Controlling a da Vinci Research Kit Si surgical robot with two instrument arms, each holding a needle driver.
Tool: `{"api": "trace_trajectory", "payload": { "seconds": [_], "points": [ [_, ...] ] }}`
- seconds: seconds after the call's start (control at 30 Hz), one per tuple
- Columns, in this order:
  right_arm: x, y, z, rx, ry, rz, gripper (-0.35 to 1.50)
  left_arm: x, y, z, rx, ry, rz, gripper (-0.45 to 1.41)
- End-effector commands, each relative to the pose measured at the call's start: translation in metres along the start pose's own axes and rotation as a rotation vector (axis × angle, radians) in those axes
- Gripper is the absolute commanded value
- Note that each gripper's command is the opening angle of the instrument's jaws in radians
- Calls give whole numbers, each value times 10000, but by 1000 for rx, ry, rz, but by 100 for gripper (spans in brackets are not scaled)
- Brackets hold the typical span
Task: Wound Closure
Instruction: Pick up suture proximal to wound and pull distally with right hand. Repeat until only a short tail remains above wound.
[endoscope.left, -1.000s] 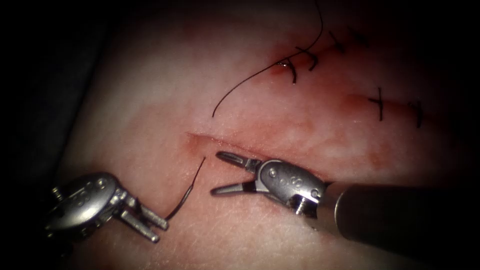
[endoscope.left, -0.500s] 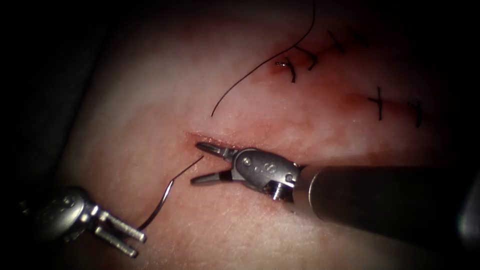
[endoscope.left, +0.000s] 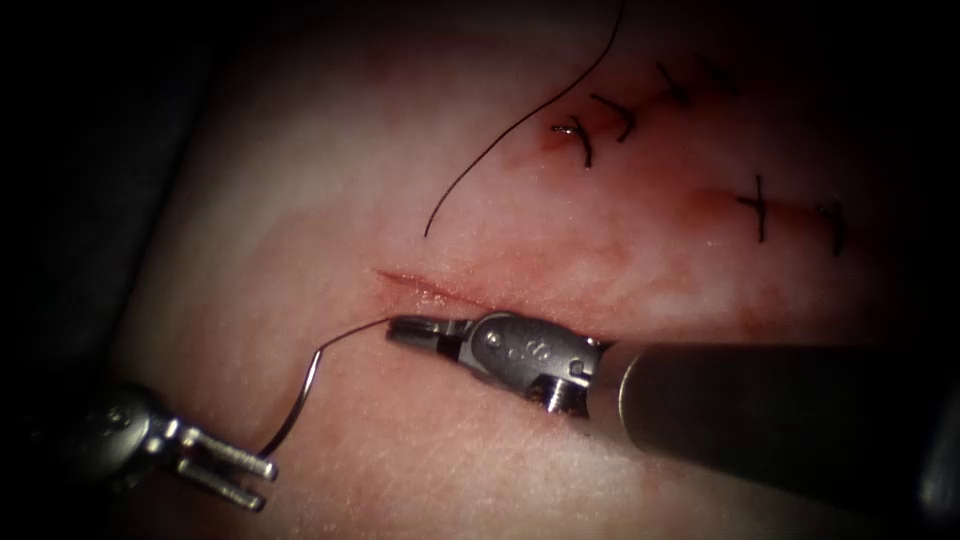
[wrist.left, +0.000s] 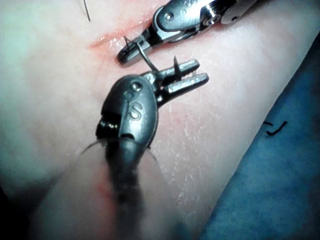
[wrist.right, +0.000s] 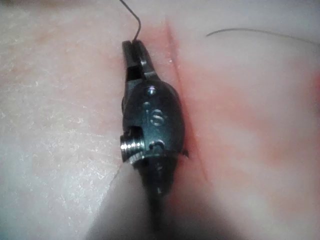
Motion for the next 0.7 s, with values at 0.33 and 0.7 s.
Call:
{"api": "trace_trajectory", "payload": {
  "seconds": [0.33, 0.7],
  "points": [
    [10, -96, -7, 72, 19, 20, -35, -59, 6, -5, 90, -44, 6, -45],
    [27, -68, -13, 39, 133, -95, 124, -28, 23, -68, 187, -10, 5, -45]
  ]
}}
